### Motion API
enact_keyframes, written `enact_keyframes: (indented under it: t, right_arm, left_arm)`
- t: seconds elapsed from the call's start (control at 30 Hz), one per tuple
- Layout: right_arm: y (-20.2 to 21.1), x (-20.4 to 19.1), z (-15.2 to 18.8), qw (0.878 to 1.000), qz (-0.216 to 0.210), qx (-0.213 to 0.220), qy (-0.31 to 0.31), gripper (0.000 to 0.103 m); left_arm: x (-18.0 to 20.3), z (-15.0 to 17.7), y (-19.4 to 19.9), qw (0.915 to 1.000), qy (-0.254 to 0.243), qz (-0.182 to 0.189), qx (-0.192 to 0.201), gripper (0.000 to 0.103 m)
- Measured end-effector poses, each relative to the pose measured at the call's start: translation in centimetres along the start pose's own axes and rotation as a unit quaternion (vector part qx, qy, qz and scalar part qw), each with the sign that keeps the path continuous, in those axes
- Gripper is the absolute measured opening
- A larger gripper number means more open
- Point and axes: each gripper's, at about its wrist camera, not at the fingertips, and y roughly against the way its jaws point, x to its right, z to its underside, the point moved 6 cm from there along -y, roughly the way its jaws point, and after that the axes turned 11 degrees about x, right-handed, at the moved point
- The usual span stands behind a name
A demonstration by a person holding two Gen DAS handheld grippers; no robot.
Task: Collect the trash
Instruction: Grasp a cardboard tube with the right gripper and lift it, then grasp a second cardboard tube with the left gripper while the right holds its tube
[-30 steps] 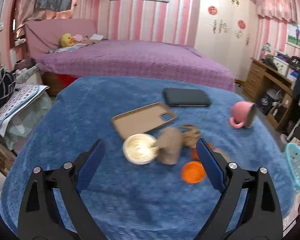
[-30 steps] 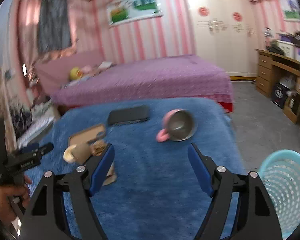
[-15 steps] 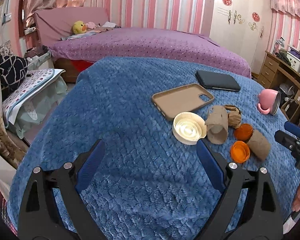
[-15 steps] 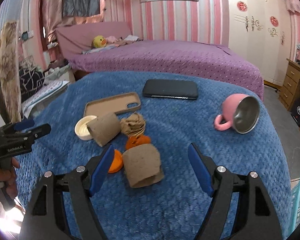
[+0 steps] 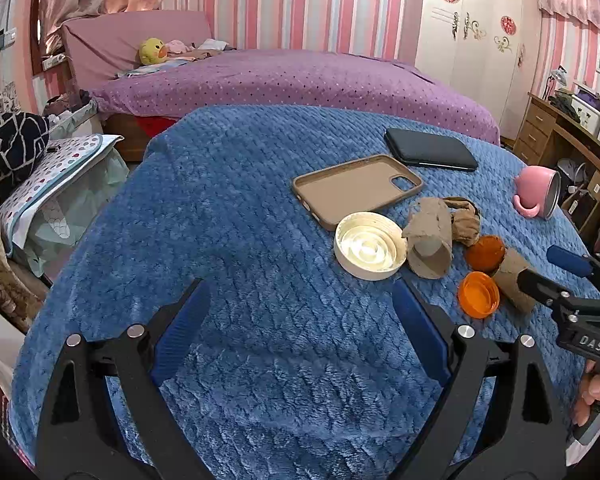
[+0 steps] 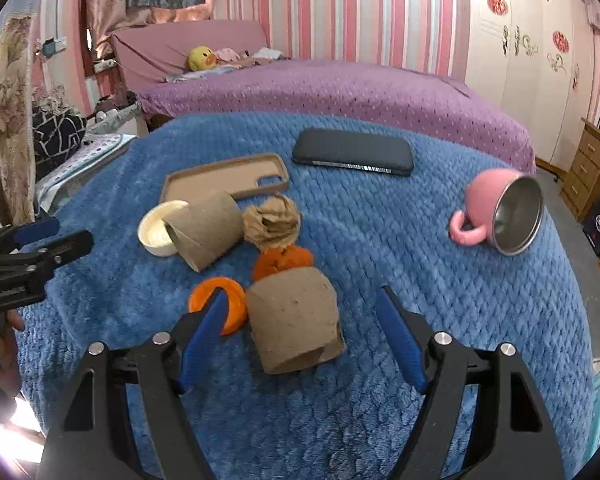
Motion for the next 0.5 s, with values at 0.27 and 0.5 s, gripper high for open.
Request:
enact_keyframes:
  t: [0.27,0.5]
  right_arm:
    - [-2.2,0.3,1.5,0.999,-0.025,-0.037,-0.028,0.073]
    - [-2.0,0.1,1.6,0.997,-0.048,-0.043,-0.032,0.043]
  left_arm:
    - [1.4,0.1,-0.3,0.9999,-0.001,0.009,-0.005,0.089]
    - [3.2,0.3,-1.2,0.9998,-0.009,0.016,-0.012,0.089]
